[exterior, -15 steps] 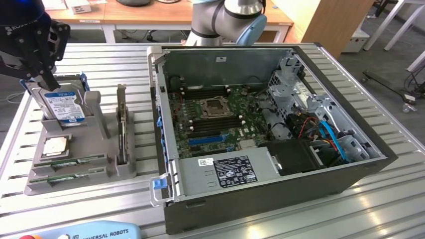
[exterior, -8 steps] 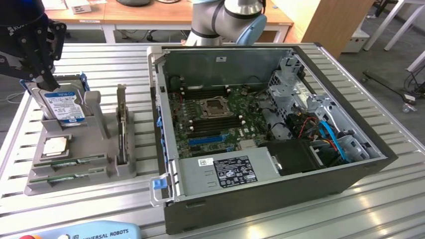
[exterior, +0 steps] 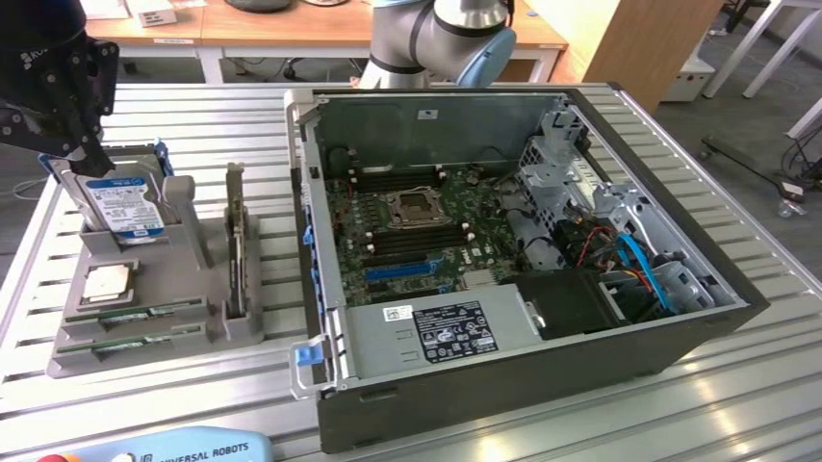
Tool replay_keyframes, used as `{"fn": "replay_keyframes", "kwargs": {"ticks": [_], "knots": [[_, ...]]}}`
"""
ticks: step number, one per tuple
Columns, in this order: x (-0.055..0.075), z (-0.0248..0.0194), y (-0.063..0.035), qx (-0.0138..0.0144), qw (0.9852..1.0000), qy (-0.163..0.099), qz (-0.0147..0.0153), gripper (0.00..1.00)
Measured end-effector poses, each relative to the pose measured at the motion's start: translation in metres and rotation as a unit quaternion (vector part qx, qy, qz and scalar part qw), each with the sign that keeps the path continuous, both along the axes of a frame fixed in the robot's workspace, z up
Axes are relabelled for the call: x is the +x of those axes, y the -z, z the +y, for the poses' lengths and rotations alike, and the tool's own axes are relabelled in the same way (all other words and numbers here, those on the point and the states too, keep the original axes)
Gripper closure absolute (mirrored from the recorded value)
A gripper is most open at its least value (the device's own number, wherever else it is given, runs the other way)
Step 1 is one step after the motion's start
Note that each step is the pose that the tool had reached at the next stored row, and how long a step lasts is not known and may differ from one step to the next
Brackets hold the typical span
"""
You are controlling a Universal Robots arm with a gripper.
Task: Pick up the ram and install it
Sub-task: 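Pick up the ram and move it above insertion slot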
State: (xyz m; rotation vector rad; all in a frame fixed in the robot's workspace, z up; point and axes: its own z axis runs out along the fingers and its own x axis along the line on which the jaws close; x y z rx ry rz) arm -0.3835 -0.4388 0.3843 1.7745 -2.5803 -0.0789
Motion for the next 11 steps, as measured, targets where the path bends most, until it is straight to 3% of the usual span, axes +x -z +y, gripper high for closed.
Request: {"fn": "replay_keyframes", "kwargs": {"ticks": [6,11], "knots": [[0.0000,0.0000,0.0004,-0.0001,0.9985,-0.055,0.0000,0.90],[0.0000,0.0000,0.0008,-0.0001,0.9950,-0.100,0.0000,0.90]]}}
